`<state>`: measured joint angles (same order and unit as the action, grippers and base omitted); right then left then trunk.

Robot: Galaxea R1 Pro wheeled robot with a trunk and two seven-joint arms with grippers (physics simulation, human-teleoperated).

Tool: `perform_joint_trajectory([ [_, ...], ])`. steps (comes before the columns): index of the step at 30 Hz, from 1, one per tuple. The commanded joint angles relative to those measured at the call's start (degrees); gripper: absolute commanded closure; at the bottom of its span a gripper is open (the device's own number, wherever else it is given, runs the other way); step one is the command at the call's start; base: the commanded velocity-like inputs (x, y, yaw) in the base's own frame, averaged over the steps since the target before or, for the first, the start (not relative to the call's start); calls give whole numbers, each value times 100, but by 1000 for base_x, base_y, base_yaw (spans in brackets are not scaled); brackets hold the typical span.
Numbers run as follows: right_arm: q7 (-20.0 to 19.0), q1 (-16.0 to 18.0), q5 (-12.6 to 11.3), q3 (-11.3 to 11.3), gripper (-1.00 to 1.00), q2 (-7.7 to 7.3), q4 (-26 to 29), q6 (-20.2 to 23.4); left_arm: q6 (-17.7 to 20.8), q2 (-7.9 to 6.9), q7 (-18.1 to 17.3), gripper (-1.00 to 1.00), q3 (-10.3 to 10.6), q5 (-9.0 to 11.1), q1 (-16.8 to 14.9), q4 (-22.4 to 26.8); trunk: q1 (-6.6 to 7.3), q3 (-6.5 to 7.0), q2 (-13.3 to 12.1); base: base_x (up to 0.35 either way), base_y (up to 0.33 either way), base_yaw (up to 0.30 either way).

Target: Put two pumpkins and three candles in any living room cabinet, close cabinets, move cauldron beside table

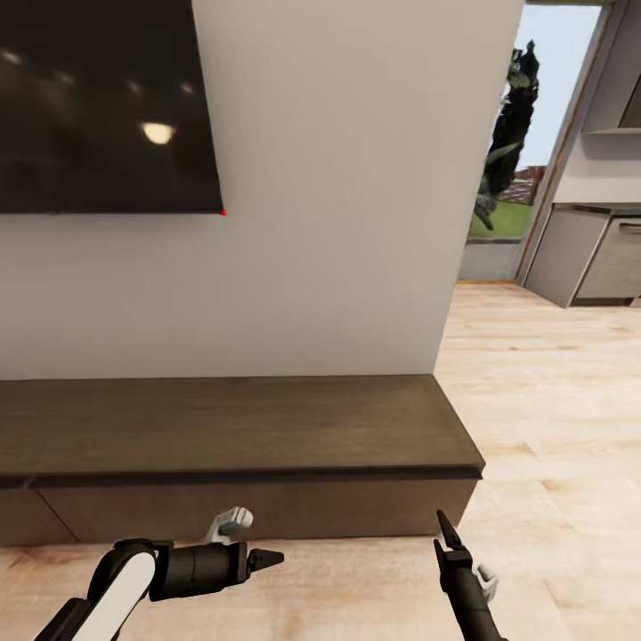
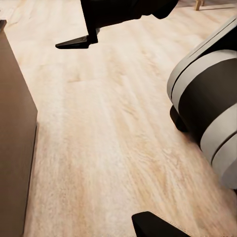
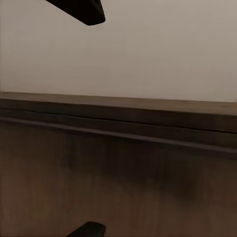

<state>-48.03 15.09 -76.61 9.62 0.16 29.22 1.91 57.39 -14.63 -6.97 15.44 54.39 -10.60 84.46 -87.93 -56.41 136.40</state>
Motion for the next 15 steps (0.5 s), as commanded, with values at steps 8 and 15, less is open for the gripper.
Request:
perform_joint_trajectory([
  [8, -22, 3, -32, 5, -100, 2, -4, 36, 9, -4, -59, -100, 3, -60, -4, -3, -1, -5, 2, 172, 0, 0],
  [15, -22, 3, -31, 5, -100, 2, -4, 38, 9, -2, -59, -100, 3, -60, -4, -10, -1, -5, 2, 206, 0, 0],
])
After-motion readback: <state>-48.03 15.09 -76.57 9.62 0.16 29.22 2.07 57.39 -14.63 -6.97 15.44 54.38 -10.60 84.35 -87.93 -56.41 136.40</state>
